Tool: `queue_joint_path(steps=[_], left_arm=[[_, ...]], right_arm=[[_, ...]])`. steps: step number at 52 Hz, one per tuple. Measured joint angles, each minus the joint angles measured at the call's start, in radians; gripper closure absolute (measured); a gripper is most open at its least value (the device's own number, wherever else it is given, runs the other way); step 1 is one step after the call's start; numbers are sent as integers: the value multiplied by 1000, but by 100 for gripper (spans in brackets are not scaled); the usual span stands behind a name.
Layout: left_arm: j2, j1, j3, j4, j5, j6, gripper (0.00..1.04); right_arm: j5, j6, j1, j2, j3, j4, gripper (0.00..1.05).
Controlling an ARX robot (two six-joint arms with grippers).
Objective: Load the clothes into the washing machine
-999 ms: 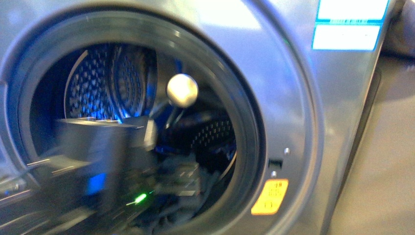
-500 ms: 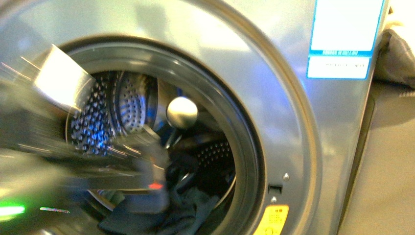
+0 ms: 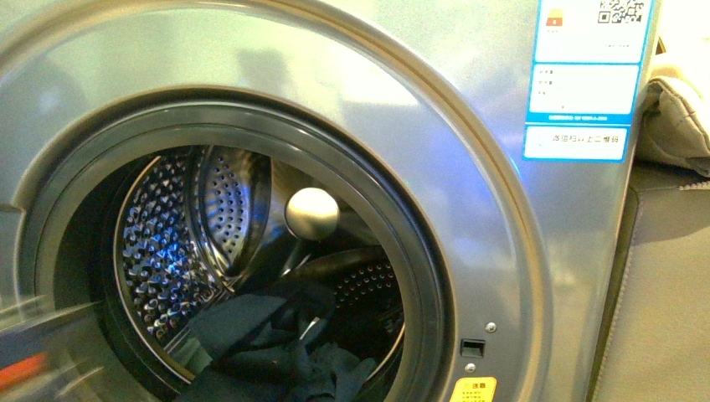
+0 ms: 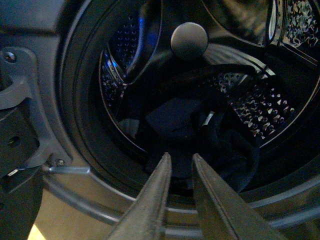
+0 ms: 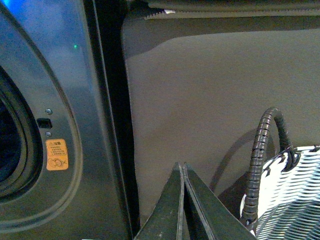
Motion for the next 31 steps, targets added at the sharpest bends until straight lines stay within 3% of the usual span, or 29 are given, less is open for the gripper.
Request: queue_joint_path(steps=[4,26,31], left_arm=[[-53,34,-27,-26,29,2,102],[-296,153,-114,-188,145,5,101],[-330,233,-145,-172,240,6,101]], right_arm=[[0,0,0,0,0,0,102],[0,0,0,0,0,0,102],[0,0,0,0,0,0,102]])
